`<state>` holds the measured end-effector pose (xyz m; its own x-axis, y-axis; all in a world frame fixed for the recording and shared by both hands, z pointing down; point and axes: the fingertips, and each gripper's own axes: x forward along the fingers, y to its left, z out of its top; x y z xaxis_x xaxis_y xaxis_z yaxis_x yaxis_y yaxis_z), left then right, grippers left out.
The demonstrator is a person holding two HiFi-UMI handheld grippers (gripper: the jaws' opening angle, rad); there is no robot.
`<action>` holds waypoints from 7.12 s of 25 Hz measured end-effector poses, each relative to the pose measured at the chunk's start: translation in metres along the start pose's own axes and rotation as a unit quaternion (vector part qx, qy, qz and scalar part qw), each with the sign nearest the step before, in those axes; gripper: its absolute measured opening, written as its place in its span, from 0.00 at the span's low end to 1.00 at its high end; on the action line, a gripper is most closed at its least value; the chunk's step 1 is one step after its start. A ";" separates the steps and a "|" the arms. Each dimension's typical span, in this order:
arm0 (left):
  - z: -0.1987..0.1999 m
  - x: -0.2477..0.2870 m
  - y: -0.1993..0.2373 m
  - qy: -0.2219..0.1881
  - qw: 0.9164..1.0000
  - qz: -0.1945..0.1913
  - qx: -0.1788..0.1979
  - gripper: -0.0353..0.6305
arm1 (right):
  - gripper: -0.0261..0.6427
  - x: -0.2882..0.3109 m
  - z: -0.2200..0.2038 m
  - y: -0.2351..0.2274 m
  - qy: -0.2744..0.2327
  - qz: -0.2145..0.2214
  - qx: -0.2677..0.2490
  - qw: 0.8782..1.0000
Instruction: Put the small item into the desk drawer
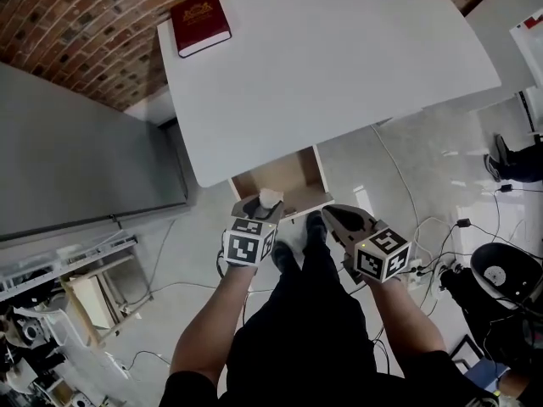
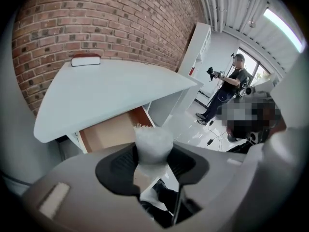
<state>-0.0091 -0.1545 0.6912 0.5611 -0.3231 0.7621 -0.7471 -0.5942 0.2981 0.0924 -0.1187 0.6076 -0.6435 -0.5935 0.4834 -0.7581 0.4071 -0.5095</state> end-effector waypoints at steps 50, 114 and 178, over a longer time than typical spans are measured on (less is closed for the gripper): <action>-0.102 0.197 0.088 0.147 0.984 0.017 -0.097 0.34 | 0.06 0.074 -0.065 -0.073 0.074 0.008 0.022 0.997; 0.018 -0.184 0.023 -0.146 0.988 0.053 -0.018 0.11 | 0.06 -0.035 0.048 0.134 0.008 0.021 -0.085 0.996; 0.171 -0.291 -0.055 -0.322 0.918 0.227 -0.053 0.07 | 0.06 -0.140 0.224 0.117 -0.144 0.169 -0.254 0.941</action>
<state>-0.0701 -0.1538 0.3544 0.2527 -0.9080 0.3343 -0.9672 -0.2271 0.1141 0.1173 -0.1432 0.3212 -0.8567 -0.5050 0.1049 -0.5157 0.8421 -0.1578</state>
